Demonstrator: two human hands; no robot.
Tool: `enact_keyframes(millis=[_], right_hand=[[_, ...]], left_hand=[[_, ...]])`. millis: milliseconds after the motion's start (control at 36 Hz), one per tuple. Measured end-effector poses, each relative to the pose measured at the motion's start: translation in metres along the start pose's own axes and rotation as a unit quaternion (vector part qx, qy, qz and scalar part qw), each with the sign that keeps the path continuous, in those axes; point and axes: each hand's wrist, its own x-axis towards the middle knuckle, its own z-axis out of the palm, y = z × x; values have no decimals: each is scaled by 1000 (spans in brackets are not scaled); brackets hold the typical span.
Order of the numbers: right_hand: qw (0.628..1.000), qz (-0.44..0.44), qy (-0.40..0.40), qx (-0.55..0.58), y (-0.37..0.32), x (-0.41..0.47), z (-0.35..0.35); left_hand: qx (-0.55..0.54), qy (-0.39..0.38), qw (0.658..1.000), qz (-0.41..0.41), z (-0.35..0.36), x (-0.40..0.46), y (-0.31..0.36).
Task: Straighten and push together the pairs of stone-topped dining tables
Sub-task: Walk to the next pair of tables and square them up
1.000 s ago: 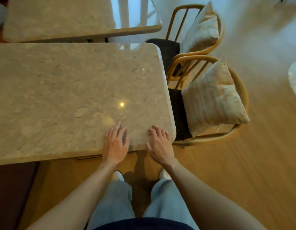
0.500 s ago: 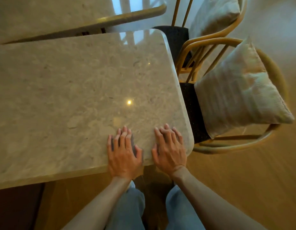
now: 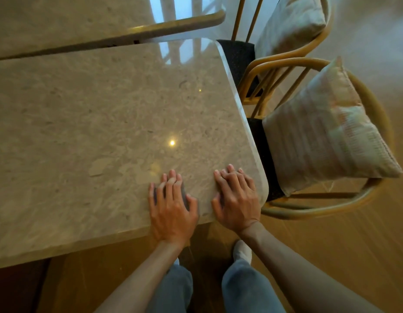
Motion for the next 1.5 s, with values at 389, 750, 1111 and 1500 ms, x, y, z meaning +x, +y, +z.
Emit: enact_keyframes(millis=[389,750,1111,1500], right_hand=[[1000,-26,-13,-3,35,28,7],[999,-45,-26,-10,53,42,9],[998,-59,-25,-14,70,60,13],[998,-62,-16,-14,71,61,12]], left_hand=[[7,0,1000,-19,9,25,27],[9,-8,999,-31,15,37,40],[7,-2,999,-41,24,52,53],[11,-11,999,-39,22,52,55]])
